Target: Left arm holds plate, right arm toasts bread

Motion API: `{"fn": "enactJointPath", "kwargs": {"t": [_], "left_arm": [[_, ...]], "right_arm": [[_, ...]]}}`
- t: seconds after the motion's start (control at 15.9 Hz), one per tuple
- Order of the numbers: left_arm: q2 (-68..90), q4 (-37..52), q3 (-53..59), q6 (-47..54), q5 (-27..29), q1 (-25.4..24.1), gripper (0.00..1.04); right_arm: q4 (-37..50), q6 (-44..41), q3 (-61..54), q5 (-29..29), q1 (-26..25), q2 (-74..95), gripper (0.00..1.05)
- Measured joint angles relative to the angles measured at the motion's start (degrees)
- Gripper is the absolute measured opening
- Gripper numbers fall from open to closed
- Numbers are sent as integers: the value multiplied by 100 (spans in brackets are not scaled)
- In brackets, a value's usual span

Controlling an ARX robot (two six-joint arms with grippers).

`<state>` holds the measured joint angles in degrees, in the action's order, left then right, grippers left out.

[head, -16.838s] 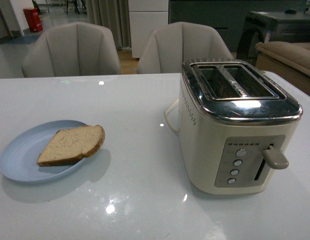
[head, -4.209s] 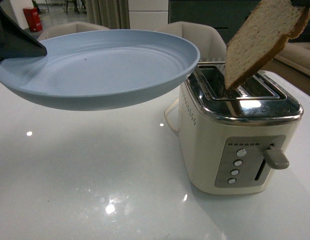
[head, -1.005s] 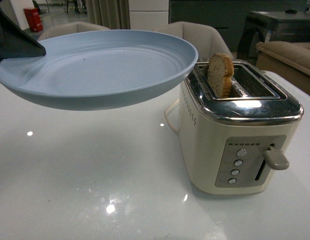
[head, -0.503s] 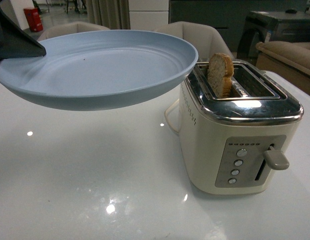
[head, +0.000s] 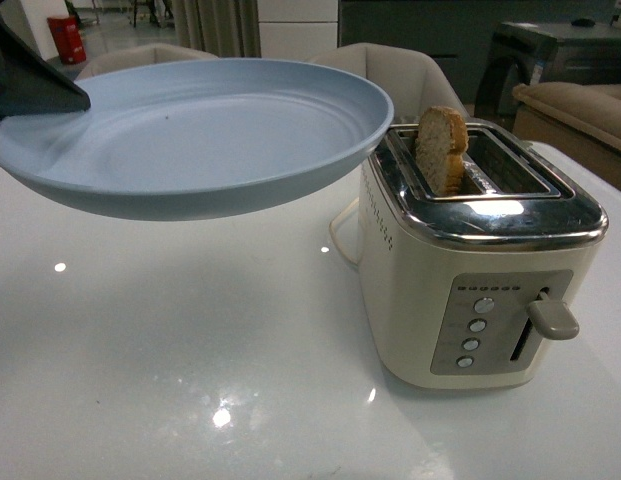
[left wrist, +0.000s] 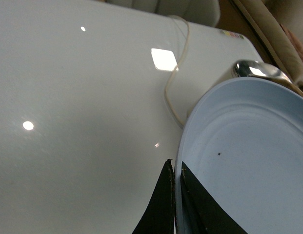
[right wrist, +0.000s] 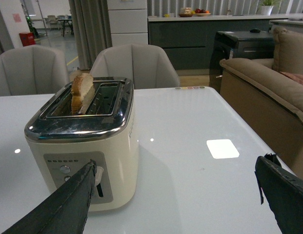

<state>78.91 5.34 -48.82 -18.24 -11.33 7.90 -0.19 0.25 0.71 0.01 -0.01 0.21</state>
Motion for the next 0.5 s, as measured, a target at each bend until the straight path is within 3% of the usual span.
{"fn": "enactJointPath", "kwargs": {"t": [0.06, 0.13, 0.5], "left_arm": [[-20, 326, 70, 289, 1150, 149, 3], [-61, 262, 70, 424, 1659, 175, 3], [752, 984, -101, 321, 1462, -299, 3]], "right_arm": [[0, 0, 0, -4, 0, 0, 98], [2, 0, 0, -2, 0, 0, 98], [-2, 0, 0, -2, 0, 0, 98]]}}
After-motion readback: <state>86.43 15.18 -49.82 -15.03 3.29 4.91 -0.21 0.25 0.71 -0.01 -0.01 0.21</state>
